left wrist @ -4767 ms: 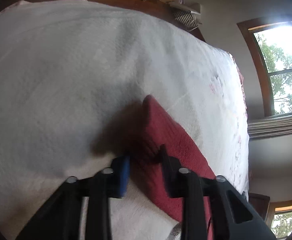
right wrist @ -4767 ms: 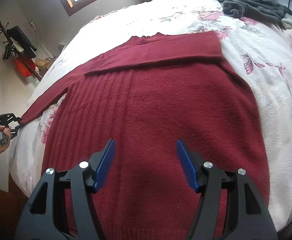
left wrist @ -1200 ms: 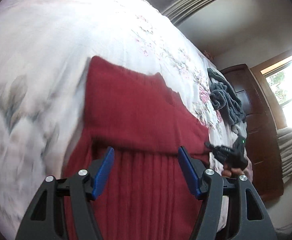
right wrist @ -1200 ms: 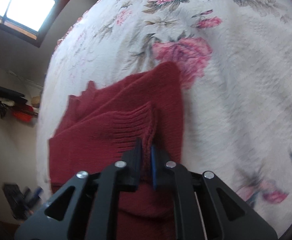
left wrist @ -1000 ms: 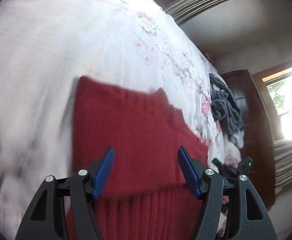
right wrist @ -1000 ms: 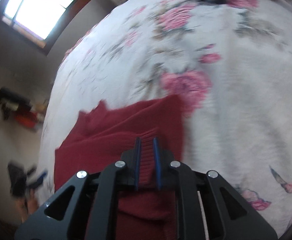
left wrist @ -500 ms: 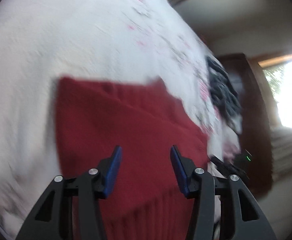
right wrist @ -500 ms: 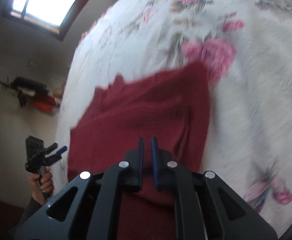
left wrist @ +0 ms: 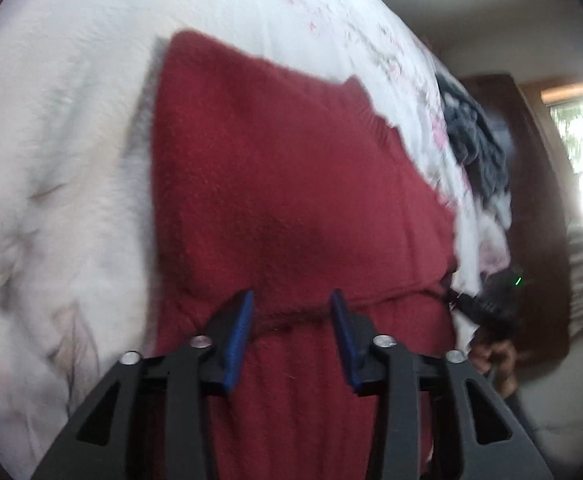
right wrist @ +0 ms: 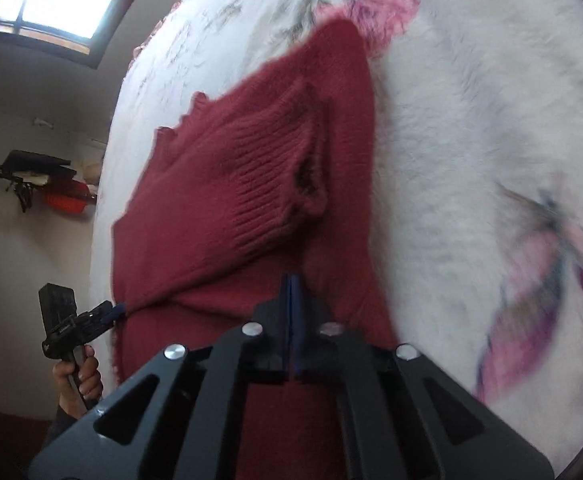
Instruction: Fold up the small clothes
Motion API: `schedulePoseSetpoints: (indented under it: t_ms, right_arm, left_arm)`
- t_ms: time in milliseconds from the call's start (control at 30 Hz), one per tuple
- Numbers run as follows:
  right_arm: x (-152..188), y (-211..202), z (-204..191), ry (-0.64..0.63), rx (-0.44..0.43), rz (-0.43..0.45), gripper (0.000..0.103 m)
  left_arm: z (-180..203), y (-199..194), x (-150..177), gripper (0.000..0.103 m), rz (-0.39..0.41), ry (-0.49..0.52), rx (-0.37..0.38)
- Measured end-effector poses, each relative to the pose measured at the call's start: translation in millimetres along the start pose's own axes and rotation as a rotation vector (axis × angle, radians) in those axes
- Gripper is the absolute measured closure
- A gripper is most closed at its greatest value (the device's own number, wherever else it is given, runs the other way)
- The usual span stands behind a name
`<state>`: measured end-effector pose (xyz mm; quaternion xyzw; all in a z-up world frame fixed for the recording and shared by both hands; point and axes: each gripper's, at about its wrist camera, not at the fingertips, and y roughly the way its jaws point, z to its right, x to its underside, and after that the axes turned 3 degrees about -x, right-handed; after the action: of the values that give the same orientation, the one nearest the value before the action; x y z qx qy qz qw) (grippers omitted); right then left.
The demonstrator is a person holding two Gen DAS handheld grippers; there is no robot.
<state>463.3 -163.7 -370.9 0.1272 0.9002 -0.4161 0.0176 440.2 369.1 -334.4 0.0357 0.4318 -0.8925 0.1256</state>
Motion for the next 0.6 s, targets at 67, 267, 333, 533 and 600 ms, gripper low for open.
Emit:
schedulePoseSetpoints:
  t_ms: [67,267,333,533,600]
  right_arm:
    - [13.2,-21.1,-10.4,-0.028,-0.018,0.0,0.072]
    - [114.0,-88.4,12.5,-0.02,-0.014,-0.146,0.06]
    - [162.6,-104.0,29.4,0.027,0.003,-0.201,0.059]
    - [257.0,-121.7,59.1,0.154,0.005,-0.279,0.058]
    - [268.1,-121.6,58.3,0.174,-0.02,-0.279,0.057]
  left_arm:
    - [9.0,-25.4,24.1,0.038,0.008,0.04,-0.002]
    - [-28.9,-90.0,146.1,0.034,-0.045,0.016,-0.029]
    - [-52.9,-106.2,191.3,0.033,-0.07,-0.072,0.009]
    - [-82.2,-104.7,276.8,0.033,-0.136,-0.197,0.014]
    - [-84.0,-102.0,284.9,0.033,-0.145,-0.205,0.024]
